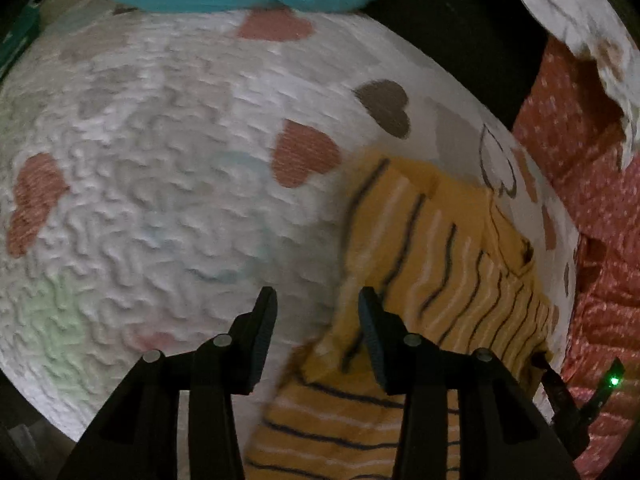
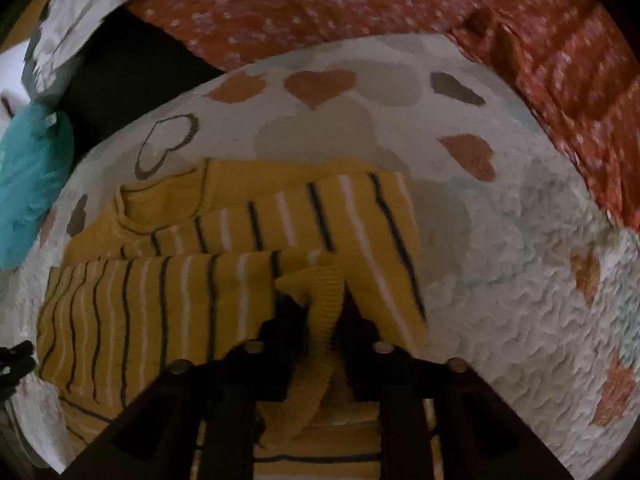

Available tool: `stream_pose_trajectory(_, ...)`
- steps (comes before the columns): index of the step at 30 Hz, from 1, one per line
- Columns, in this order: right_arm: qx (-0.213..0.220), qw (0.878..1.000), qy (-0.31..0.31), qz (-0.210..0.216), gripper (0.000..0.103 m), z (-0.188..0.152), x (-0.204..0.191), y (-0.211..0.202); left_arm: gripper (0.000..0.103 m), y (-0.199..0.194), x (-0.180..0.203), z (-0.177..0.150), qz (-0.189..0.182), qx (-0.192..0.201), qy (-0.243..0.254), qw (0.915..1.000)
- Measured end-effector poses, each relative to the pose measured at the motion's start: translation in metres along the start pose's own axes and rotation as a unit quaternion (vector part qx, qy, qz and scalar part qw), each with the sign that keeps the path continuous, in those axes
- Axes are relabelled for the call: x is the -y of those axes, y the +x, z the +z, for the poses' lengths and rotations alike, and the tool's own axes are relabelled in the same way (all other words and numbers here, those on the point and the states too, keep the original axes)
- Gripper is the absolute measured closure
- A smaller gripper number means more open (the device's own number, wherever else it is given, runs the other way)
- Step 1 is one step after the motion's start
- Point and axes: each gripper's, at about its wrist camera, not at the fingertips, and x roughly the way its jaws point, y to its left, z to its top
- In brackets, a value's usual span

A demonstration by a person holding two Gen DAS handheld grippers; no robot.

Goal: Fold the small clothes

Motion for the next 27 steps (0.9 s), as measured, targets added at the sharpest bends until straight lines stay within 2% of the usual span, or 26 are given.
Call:
stream_pose_trajectory(1, 0.003, 1.0, 0.005, 0.008, 0.058, 0.001, 0.001, -0.003, 0.051, 0.006, 0.007, 0.0, 0.001, -0.004, 0.005, 1.0)
stream_pose_trajectory(2, 0.007, 1.0, 0.013, 0.016, 0.053, 0.002, 0.007, -0.007, 0.049, 0.01, 0.013, -0.001, 0.003, -0.008, 0.009, 0.9999)
stream_pose_trajectory(4, 0.019, 0.999, 0.024, 0.019, 0.052, 0.004, 0.02, -0.02, 0.049, 0.021, 0.027, -0.004, 0.022, -0.019, 0.03, 0.9991)
stream_pose_trajectory(6, 0.03, 0.999, 0.028, 0.018, 0.051, 0.006, 0.025, -0.031, 0.068, 0.031, 0.035, -0.002, 0.049, -0.026, 0.058, 0.9968)
stream_pose_trajectory(7, 0.034, 0.999, 0.027, 0.019, 0.051, 0.008, 0.027, -0.035, 0.082, 0.034, 0.038, -0.002, 0.055, -0.03, 0.066, 0.9958)
stream_pose_trajectory(10, 0.043, 0.998, 0.015, 0.036, 0.051, 0.008, 0.025, -0.046, 0.084, 0.038, 0.046, -0.002, 0.09, -0.022, 0.084, 0.9922)
stream_pose_trajectory(14, 0.024, 0.998, 0.006, 0.066, 0.05, -0.002, 0.009, -0.042, 0.084, 0.035, 0.044, -0.001, 0.111, -0.011, 0.082, 0.9904)
stream_pose_trajectory(15, 0.019, 0.998, 0.001, 0.065, 0.05, -0.005, 0.004, -0.039, 0.085, 0.033, 0.043, -0.001, 0.116, -0.007, 0.08, 0.9899)
stream_pose_trajectory(17, 0.008, 0.999, -0.016, 0.044, 0.05, -0.009, -0.005, -0.028, 0.088, 0.025, 0.035, -0.001, 0.15, 0.012, 0.084, 0.985)
stream_pose_trajectory(18, 0.001, 0.999, -0.026, 0.03, 0.05, -0.011, -0.009, -0.02, 0.088, 0.024, 0.029, 0.002, 0.151, 0.011, 0.079, 0.9853)
stream_pose_trajectory(19, -0.007, 0.999, -0.035, 0.022, 0.052, -0.012, -0.01, -0.014, 0.088, 0.025, 0.024, 0.003, 0.143, 0.004, 0.072, 0.9872)
stream_pose_trajectory(20, -0.016, 0.999, -0.044, 0.016, 0.079, -0.013, -0.011, -0.007, 0.088, 0.025, 0.017, 0.005, 0.13, -0.005, 0.061, 0.9896)
stream_pose_trajectory(21, -0.021, 0.999, -0.045, 0.012, 0.094, -0.013, -0.01, -0.003, 0.088, 0.025, 0.013, 0.007, 0.119, -0.007, 0.051, 0.9916)
stream_pose_trajectory(23, -0.017, 0.999, -0.021, 0.024, 0.094, -0.01, -0.003, -0.005, 0.089, 0.017, 0.006, 0.011, 0.099, 0.0, 0.037, 0.9944)
stream_pose_trajectory(27, 0.02, 0.999, -0.02, 0.046, 0.095, 0.004, -0.006, -0.027, 0.092, -0.017, -0.004, 0.018, 0.1, 0.059, 0.02, 0.9931)
